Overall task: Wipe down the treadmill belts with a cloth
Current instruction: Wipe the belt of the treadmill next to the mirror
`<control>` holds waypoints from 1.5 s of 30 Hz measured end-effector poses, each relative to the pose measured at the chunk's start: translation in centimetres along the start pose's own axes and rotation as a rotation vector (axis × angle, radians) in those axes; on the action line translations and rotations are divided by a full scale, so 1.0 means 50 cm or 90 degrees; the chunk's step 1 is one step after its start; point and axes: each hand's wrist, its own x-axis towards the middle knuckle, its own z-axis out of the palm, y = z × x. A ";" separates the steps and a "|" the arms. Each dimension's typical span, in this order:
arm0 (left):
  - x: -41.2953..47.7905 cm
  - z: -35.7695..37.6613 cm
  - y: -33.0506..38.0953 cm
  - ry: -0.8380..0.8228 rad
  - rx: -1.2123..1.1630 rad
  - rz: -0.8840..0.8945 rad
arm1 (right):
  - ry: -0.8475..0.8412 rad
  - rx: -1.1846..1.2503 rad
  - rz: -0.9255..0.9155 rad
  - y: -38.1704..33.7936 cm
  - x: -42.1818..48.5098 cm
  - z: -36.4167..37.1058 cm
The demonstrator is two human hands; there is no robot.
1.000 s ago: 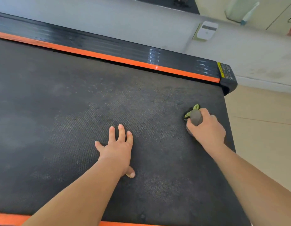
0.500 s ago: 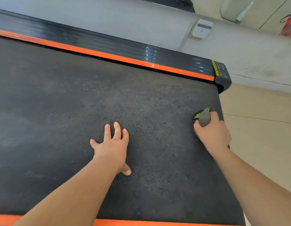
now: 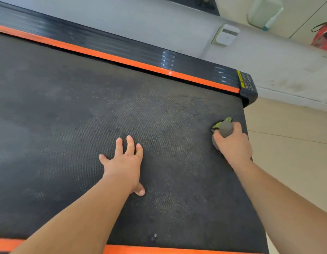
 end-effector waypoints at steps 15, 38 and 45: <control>-0.012 -0.005 -0.004 0.006 -0.019 0.005 | -0.063 -0.059 -0.081 0.042 -0.126 -0.005; -0.167 0.155 -0.117 0.074 -0.077 -0.078 | -0.133 -0.023 -0.244 -0.103 -0.469 0.045; -0.166 0.166 -0.124 0.091 -0.076 -0.071 | -0.162 -0.113 -0.188 0.009 -0.341 -0.017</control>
